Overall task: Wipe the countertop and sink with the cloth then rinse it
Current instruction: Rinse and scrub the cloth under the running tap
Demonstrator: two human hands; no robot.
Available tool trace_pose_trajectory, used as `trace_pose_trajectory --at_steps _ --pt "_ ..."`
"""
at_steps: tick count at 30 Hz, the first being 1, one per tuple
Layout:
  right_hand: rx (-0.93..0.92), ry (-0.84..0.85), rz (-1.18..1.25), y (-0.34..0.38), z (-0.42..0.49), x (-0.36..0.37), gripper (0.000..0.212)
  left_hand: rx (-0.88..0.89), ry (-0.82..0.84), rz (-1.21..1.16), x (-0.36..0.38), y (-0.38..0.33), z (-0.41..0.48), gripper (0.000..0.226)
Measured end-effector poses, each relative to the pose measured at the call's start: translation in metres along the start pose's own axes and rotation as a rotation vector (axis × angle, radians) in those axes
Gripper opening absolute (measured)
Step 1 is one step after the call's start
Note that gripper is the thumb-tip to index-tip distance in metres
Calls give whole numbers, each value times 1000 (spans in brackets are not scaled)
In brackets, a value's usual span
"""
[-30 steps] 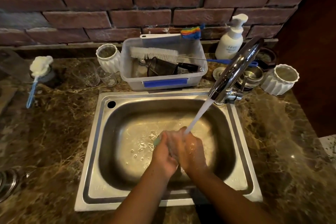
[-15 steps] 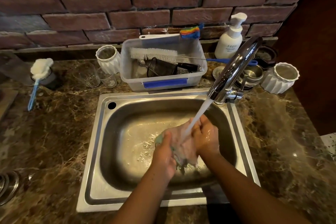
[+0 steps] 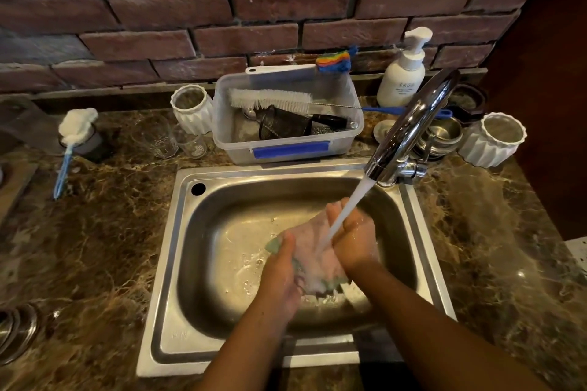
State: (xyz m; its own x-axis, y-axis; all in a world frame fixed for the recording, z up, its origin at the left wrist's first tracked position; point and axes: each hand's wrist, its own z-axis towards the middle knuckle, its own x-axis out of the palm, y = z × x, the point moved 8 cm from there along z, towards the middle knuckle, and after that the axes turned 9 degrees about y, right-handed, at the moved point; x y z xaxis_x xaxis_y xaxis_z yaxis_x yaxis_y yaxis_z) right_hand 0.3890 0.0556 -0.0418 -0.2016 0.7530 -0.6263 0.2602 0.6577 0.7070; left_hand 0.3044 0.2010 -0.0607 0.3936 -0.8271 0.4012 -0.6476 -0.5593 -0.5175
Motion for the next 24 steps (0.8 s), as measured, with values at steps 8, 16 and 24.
trace_pose_trajectory --at_steps 8,16,24 --pt "-212 13 -138 47 -48 32 26 -69 101 -45 23 7 11 41" --pt "110 107 439 -9 3 -9 25 102 198 329 13 -16 -5 40" --pt "75 222 553 -1 -7 -21 27 316 124 667 20 -52 -2 27"
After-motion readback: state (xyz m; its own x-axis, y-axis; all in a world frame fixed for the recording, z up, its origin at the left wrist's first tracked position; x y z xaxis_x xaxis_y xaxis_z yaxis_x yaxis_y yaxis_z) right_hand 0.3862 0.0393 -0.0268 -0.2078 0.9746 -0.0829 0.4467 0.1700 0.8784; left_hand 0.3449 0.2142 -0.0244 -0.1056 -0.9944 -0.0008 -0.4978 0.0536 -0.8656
